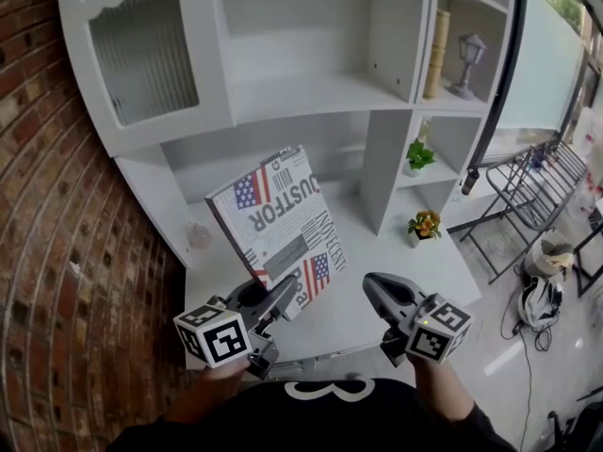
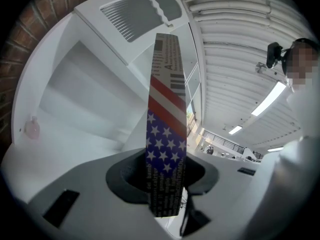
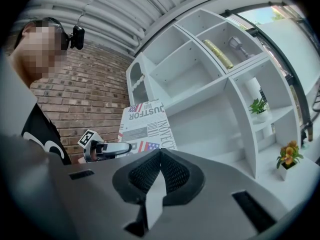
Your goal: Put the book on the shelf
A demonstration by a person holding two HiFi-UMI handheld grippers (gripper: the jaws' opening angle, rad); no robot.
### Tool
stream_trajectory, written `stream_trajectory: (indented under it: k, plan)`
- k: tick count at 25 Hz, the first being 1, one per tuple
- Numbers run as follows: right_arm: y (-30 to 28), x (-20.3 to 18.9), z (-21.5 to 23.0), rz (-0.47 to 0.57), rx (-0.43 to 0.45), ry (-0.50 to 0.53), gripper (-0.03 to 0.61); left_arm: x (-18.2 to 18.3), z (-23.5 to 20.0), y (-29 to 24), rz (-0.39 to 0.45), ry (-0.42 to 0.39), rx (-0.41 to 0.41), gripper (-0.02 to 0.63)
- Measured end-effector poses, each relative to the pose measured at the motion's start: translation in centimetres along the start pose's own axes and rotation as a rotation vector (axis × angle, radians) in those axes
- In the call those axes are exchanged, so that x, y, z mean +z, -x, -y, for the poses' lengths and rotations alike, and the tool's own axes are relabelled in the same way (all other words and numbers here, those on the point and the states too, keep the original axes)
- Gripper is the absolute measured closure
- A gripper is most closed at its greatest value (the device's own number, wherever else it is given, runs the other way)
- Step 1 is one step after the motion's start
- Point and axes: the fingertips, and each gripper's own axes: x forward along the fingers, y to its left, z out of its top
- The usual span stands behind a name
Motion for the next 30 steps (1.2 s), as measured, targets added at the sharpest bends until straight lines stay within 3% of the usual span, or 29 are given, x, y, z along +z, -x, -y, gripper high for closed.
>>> stream_trajectory:
  k: [18,30]
  plan:
    - [-4.7,5.0,4.6,0.008,0.216,0.017,0.569,6.2,-0.1,-2.4,0.132,-0.107,0.177,0.463]
    - [-7.4,8.5,4.8,0.049,0.331,0.068,0.569,12.6,1.3,-3.9,0.206,-0.202,0.222,0.463]
